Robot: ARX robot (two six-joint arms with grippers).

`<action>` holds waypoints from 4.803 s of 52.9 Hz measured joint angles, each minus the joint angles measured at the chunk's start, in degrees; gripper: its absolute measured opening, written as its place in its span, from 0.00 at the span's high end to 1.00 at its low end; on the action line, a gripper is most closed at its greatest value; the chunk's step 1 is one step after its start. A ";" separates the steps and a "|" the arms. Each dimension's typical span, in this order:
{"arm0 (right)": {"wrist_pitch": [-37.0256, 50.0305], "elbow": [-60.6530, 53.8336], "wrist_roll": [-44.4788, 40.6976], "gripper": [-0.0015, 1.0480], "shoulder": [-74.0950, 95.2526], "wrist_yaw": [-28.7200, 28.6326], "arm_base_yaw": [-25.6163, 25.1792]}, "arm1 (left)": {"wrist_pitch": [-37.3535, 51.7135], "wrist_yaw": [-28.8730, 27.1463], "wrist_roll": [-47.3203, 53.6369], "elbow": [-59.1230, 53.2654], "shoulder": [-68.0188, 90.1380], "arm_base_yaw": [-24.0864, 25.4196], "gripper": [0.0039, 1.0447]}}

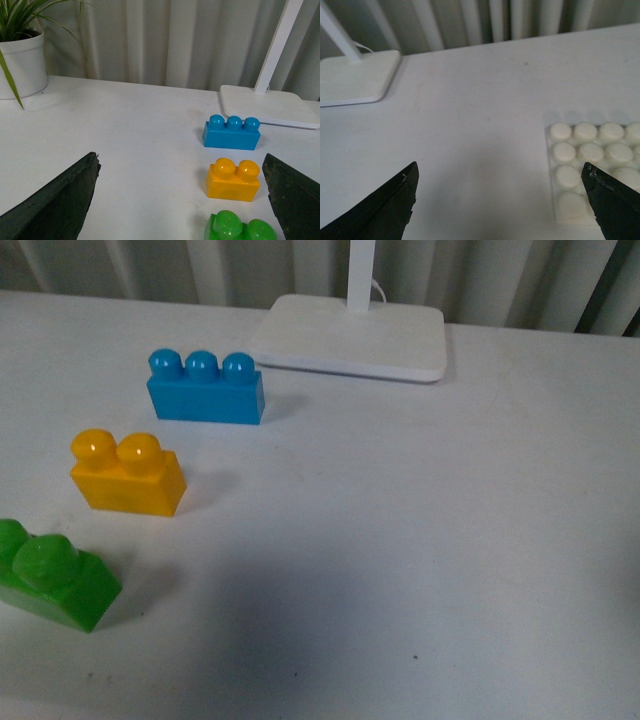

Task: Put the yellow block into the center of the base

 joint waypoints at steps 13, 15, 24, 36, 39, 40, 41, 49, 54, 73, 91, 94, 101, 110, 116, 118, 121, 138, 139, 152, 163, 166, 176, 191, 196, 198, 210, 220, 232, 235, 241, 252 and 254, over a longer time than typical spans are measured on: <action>2.54 11.19 -8.87 0.09 26.53 1.75 -5.03 | 0.00 0.00 0.00 0.00 0.00 0.00 0.06; 2.45 12.76 -9.81 0.09 29.51 1.92 -5.64 | 0.00 0.00 0.00 0.00 0.00 0.00 0.06; 1.36 20.48 -15.76 0.09 42.99 3.69 -8.96 | 0.00 0.00 0.00 0.00 0.00 0.00 0.06; -1.81 28.24 -23.43 0.09 52.89 3.72 -15.82 | 0.00 0.00 0.00 0.00 0.00 0.00 0.06; -2.62 28.65 -24.90 0.09 53.70 3.26 -16.94 | 0.00 0.00 0.00 0.00 0.00 0.00 0.06; -2.73 28.65 -25.03 0.09 53.77 3.17 -17.05 | 0.00 0.00 0.00 0.00 0.00 0.00 0.06; -3.04 28.65 -25.44 0.09 54.01 2.95 -17.44 | 0.00 0.02 0.00 0.00 0.00 0.00 0.06; -3.48 28.59 -27.50 0.09 55.25 1.86 -19.74 | 0.00 0.00 0.00 0.00 0.00 0.00 0.06; -3.17 28.20 -28.63 0.09 55.76 1.86 -20.68 | 0.00 0.00 0.00 0.00 0.00 0.00 0.06; 0.24 26.80 -29.86 0.09 58.88 1.20 -21.86 | 0.00 0.00 0.00 0.00 0.00 0.00 0.06; 4.11 22.53 -22.32 0.09 58.36 2.25 -13.18 | 0.00 0.02 0.00 0.00 0.00 0.00 0.06; 4.72 21.99 -19.82 0.09 58.40 2.36 -10.93 | 0.00 0.00 0.00 0.00 0.00 0.00 0.06; 7.61 20.15 -8.92 0.09 58.84 4.57 -1.42 | 0.00 0.00 0.00 0.00 0.00 0.00 0.06; 10.10 20.02 2.62 0.09 60.33 10.49 11.50 | 0.00 0.00 0.00 0.00 0.00 0.00 0.06; 10.27 20.76 8.28 0.09 61.07 13.53 17.97 | 0.00 0.00 0.00 0.00 0.00 0.00 0.06; 10.38 20.98 9.90 0.09 61.22 14.53 19.98 | 0.00 0.00 0.00 0.00 0.00 0.00 0.06; 10.78 21.29 12.07 0.09 61.59 15.80 23.23 | 0.00 0.00 0.00 0.00 0.00 0.00 0.06; 10.95 23.28 23.21 0.09 62.23 16.41 41.42 | 0.00 0.00 0.00 0.00 0.00 0.00 0.06; 10.95 23.45 24.17 0.09 62.27 16.20 42.16 | 0.00 0.00 0.00 0.00 0.00 0.00 0.06; 10.56 24.92 31.23 0.09 62.62 15.50 50.34 | 0.00 0.00 0.00 0.00 0.00 0.00 0.06; 9.40 24.65 32.15 0.09 60.74 13.25 49.18 | 0.00 0.00 0.00 0.00 0.00 0.00 0.06; 9.16 24.02 31.34 0.09 59.76 13.35 48.22 | 0.00 0.00 0.00 0.00 0.00 0.00 0.06; 13.22 19.43 17.44 0.09 49.03 15.17 38.56 | 0.00 0.00 0.00 0.00 0.00 0.00 0.06; 15.37 11.41 5.18 0.09 26.82 4.68 24.79 | 0.00 0.00 0.00 0.00 0.00 0.00 0.06; 15.80 8.39 5.27 0.09 20.31 1.03 20.57 | 0.00 0.00 0.00 0.00 0.00 0.00 0.06; 15.98 6.86 5.27 0.09 17.00 -0.74 18.25 | 0.00 0.00 0.00 0.00 0.00 0.00 0.06; 14.53 -0.26 5.62 0.09 1.16 -9.73 4.83 | 0.00 0.00 0.00 0.00 0.00 0.00 0.06; 15.30 -2.95 6.97 0.09 -4.59 -9.55 -0.37 | 0.00 0.00 0.00 0.00 0.00 0.00 0.06; 20.74 -8.76 -0.74 0.44 -9.70 2.25 5.60 | 0.00 0.00 0.00 0.00 0.00 0.00 0.06; 20.52 -9.51 -1.20 0.53 -10.80 3.39 6.86 | 0.00 0.00 0.00 0.00 0.00 0.00 0.06; 19.69 -11.28 -1.79 0.72 -13.07 5.64 9.18 | 0.00 0.00 0.00 0.00 0.00 0.00 0.06; 17.20 -13.64 -2.27 0.99 -18.18 13.92 17.90 | 0.00 0.00 0.00 0.00 0.00 0.00 0.06; 16.96 -13.92 -2.29 0.99 -18.80 13.88 18.23 | 0.00 0.02 0.00 0.00 0.00 0.00 0.06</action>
